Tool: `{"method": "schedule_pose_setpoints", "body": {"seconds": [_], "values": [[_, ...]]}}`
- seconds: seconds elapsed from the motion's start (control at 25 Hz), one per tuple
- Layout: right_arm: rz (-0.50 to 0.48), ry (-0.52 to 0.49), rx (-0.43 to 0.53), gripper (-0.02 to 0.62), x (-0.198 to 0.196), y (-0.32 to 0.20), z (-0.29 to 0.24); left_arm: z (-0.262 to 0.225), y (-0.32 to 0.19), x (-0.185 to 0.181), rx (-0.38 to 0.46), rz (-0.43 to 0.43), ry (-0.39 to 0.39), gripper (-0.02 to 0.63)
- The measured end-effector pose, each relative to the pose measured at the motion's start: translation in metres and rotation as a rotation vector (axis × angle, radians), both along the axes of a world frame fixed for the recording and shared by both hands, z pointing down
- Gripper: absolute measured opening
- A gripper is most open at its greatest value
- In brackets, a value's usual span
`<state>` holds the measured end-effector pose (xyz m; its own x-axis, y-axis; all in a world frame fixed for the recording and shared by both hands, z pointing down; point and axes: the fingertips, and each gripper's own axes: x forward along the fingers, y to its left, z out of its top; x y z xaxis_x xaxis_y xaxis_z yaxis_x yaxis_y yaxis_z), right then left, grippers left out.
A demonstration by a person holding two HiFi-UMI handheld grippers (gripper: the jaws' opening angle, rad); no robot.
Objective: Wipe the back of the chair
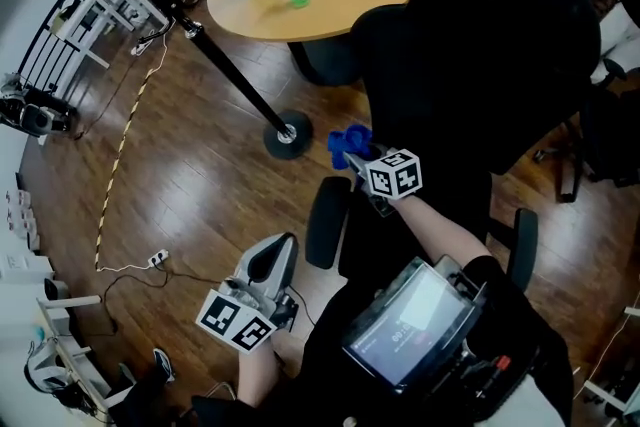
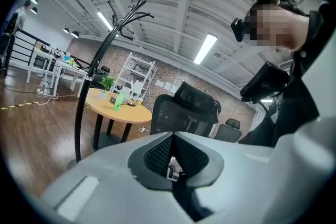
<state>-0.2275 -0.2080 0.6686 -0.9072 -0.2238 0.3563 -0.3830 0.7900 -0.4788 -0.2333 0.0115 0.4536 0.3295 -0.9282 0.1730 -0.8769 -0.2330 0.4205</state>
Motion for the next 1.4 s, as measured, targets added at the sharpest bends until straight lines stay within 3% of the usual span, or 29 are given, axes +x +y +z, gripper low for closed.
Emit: {"method": "schedule_pose_setpoints", "body": {"seconds": [0.16, 0.4, 0.56, 1.0, 1.2, 1.4], "values": [[0.106, 0.076, -0.049, 0.055, 0.038, -0.017, 0.036, 0.002, -0.001, 0.017, -0.017, 0.02, -0.008, 0.006], [0.358, 0.179, -0.122, 0.055, 0.138, -0.068, 0.084, 0.01, -0.001, 0.037, -0.065, 0.044, -0.031, 0.006], [0.414, 0.169, -0.103, 0.055, 0.181, -0.081, 0.086, 0.016, -0.012, 0.054, -0.08, 0.094, -0.037, 0.006], [0.662, 0.258, -0.053, 0.055, 0.344, -0.099, 0.066, 0.016, -0.073, 0.132, -0.047, 0.361, 0.003, 0.006], [0.843, 0.264, -0.047, 0.056, 0.422, -0.095, 0.046, 0.019, -0.093, 0.172, -0.028, 0.492, 0.023, 0.006], [0.954, 0.266, -0.031, 0.055, 0.476, -0.085, 0.025, 0.012, -0.109, 0.201, 0.004, 0.583, 0.047, 0.006]]}}
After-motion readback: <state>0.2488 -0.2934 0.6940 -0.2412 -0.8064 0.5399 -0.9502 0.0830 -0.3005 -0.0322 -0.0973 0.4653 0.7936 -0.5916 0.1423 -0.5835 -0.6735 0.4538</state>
